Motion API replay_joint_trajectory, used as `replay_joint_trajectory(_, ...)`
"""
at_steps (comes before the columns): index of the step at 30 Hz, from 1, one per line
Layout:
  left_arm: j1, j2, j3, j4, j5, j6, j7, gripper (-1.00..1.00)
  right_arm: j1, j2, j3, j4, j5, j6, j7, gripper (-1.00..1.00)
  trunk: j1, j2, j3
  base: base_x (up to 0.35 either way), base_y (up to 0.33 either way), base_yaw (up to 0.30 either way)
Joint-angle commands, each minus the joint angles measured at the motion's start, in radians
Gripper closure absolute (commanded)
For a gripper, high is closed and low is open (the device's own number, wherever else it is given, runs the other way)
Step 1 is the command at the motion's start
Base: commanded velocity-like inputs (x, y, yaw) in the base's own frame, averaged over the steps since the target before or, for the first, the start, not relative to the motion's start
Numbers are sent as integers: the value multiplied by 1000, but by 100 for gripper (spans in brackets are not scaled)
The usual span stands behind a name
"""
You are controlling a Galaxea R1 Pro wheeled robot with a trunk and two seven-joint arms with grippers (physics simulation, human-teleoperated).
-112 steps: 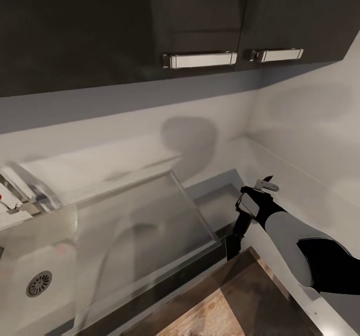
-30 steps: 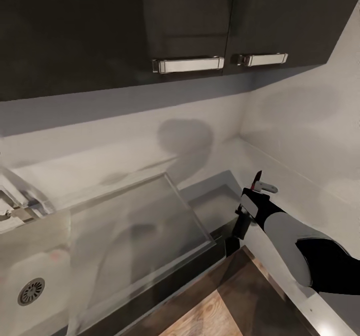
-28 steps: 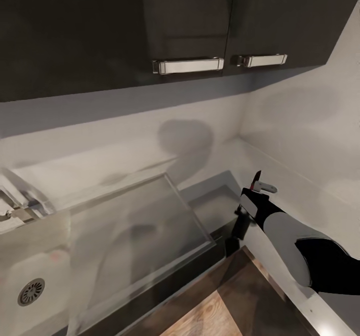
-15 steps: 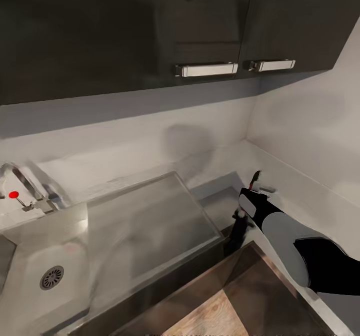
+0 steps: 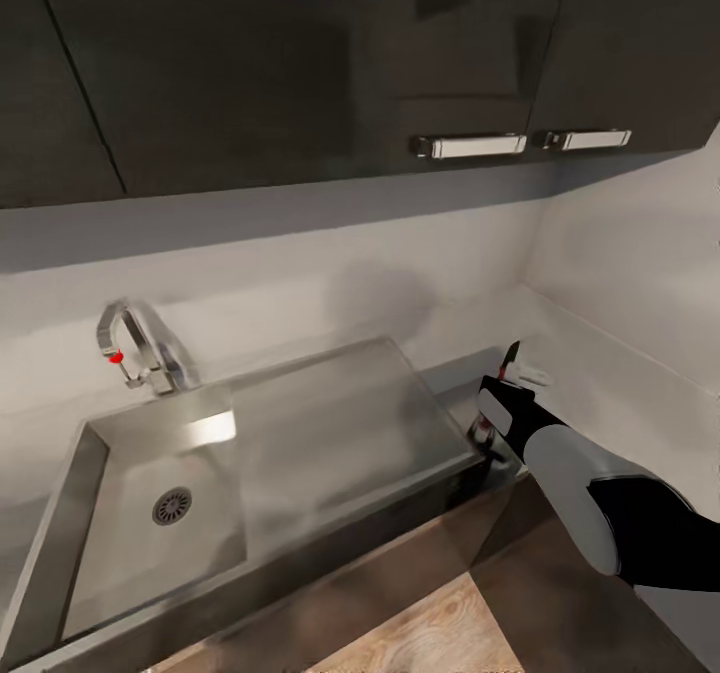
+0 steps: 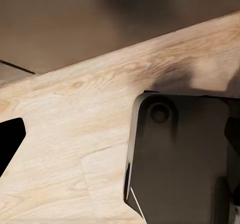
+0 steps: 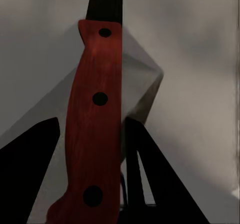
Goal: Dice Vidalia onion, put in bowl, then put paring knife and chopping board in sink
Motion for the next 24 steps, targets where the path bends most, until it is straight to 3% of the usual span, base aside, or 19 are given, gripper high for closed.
replay_joint_trajectory(1, 0, 1, -3, -1, 9, -2, 1, -100, 0, -1, 8, -2, -2, 11, -6, 100, 0, -2, 0, -190, 100, 13)
replay_joint_trajectory(15, 0, 1, -3, 0, 9, -1, 1, -100, 0, -1, 9, -2, -2, 10, -6, 100, 0, -2, 22, -191, 101, 4)
replay_joint_trajectory(24, 0, 1, -3, 0, 9, -1, 1, -100, 0, 0, 9, -2, -2, 11, -6, 100, 0, -2, 37, -191, 111, 86)
